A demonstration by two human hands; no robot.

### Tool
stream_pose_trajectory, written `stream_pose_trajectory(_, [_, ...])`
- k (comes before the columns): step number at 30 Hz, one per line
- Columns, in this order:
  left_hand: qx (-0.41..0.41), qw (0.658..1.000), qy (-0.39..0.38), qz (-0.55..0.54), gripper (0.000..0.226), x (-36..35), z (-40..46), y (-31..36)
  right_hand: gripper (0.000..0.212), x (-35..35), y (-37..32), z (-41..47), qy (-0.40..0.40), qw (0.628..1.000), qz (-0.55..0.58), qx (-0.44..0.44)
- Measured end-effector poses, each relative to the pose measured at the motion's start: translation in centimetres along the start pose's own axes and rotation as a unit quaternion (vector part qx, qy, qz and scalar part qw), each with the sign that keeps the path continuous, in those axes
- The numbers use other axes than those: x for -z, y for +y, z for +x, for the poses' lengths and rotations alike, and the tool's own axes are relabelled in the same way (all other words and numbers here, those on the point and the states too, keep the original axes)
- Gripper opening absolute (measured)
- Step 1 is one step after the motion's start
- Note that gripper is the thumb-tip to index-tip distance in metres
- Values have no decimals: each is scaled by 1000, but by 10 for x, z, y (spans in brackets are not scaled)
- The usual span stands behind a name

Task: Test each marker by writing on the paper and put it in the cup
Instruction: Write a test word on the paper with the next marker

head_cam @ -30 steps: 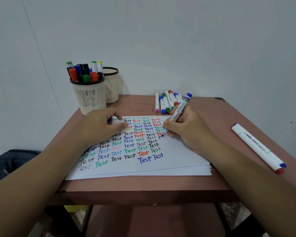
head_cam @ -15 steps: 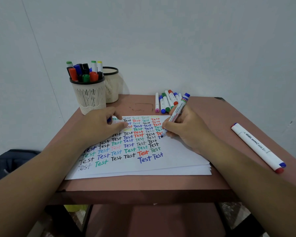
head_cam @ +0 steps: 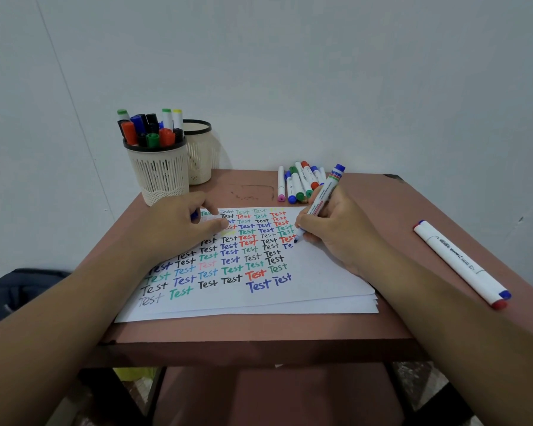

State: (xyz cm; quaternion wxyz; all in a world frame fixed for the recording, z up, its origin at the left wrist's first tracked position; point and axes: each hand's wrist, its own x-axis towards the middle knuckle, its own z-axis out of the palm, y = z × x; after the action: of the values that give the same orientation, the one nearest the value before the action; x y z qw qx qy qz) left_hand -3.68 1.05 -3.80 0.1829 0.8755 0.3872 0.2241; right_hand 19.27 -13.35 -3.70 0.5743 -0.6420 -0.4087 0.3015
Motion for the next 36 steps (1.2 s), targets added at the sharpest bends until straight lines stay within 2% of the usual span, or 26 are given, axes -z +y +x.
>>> stream_pose_trajectory(9, [-1,1000,-2,0,26,0,-1,1,33,0,-3,-3,-17,1000,-13,2])
stream_pose_trajectory(20, [-2,1000,-1,-16,26,-3,2,-4,32,0,-4,-5,-33,999,26,-2])
stream_pose_trajectory(27, [-1,1000,-5,-23,26,-3,3,-5,31,1,-5,-5,14,1000,1,10])
stream_pose_trajectory(36, [-1,1000,-5,-16,26,-2,1,-2,34,0,-6,-5,15,1000,-2,11])
